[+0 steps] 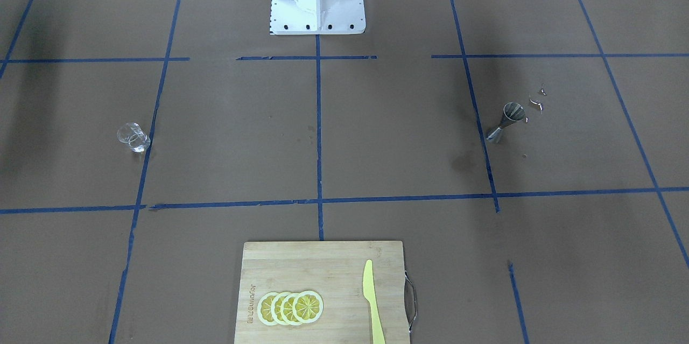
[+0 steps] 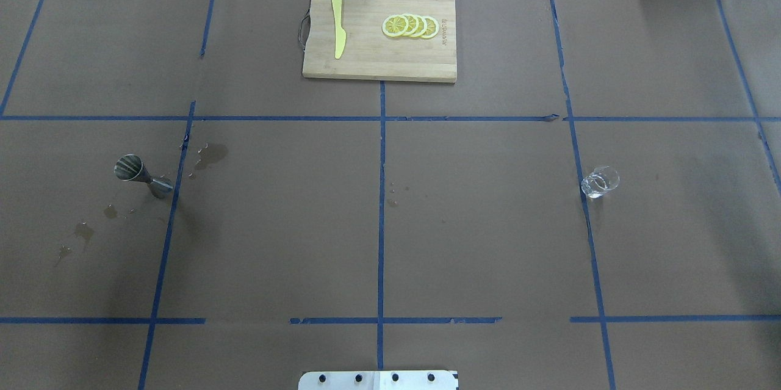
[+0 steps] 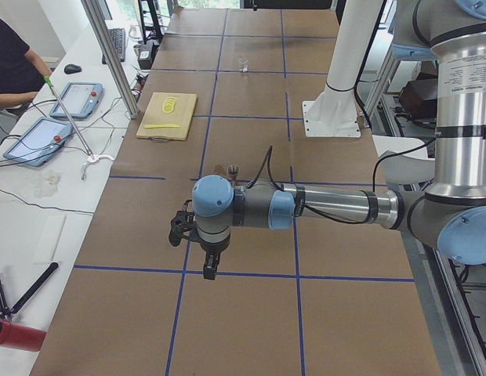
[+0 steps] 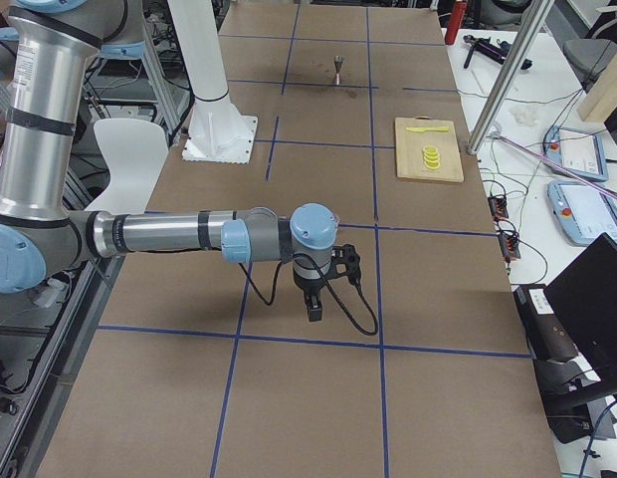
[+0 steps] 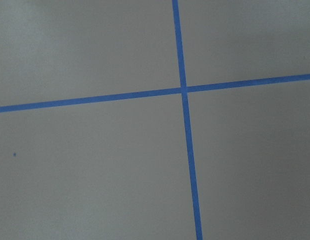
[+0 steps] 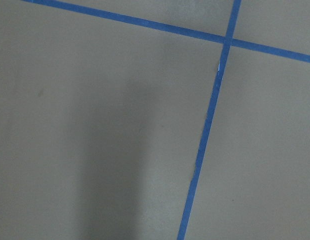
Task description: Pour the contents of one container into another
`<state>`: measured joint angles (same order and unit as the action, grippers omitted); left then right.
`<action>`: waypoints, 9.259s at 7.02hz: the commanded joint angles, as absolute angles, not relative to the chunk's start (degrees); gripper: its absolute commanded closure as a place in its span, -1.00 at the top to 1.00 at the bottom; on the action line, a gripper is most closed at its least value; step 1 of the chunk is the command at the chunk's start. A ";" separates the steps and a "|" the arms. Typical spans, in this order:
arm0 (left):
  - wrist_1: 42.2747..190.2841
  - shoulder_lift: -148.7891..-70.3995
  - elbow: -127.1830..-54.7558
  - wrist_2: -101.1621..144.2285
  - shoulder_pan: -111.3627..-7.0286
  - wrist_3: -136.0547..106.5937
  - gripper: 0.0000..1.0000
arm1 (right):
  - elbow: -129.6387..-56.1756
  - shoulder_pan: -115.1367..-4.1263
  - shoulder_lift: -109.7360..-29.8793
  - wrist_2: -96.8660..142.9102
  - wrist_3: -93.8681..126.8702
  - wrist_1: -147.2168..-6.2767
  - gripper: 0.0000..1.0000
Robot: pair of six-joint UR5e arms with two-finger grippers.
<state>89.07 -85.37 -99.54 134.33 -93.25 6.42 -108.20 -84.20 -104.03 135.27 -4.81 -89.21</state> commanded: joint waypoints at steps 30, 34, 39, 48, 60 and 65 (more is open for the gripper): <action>129.99 -78.50 -119.27 54.66 -20.17 -80.46 0.88 | -103.62 -82.09 -103.71 138.60 4.39 -76.20 1.00; 130.25 -77.69 -112.50 33.60 -12.32 -91.32 0.98 | -103.62 -82.09 -103.71 138.60 4.31 -76.11 1.00; 130.34 -84.00 -103.12 27.69 -10.72 -87.54 0.98 | -103.71 -82.09 -103.71 138.69 4.31 -76.11 1.00; 135.09 -86.40 -95.18 28.04 -10.63 -87.45 0.54 | -104.85 -82.09 -103.71 139.74 4.48 -76.11 1.00; 135.35 -86.75 -95.54 28.04 -10.20 -87.63 -0.58 | -104.77 -82.09 -103.71 139.75 4.48 -76.11 1.00; 137.20 -86.92 -96.32 27.60 -10.20 -86.84 -1.00 | -104.77 -82.09 -103.71 139.75 4.48 -76.11 1.00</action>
<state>137.14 -86.69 -95.84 27.65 -10.19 -87.28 -104.77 -82.09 -103.71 139.75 4.48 -76.11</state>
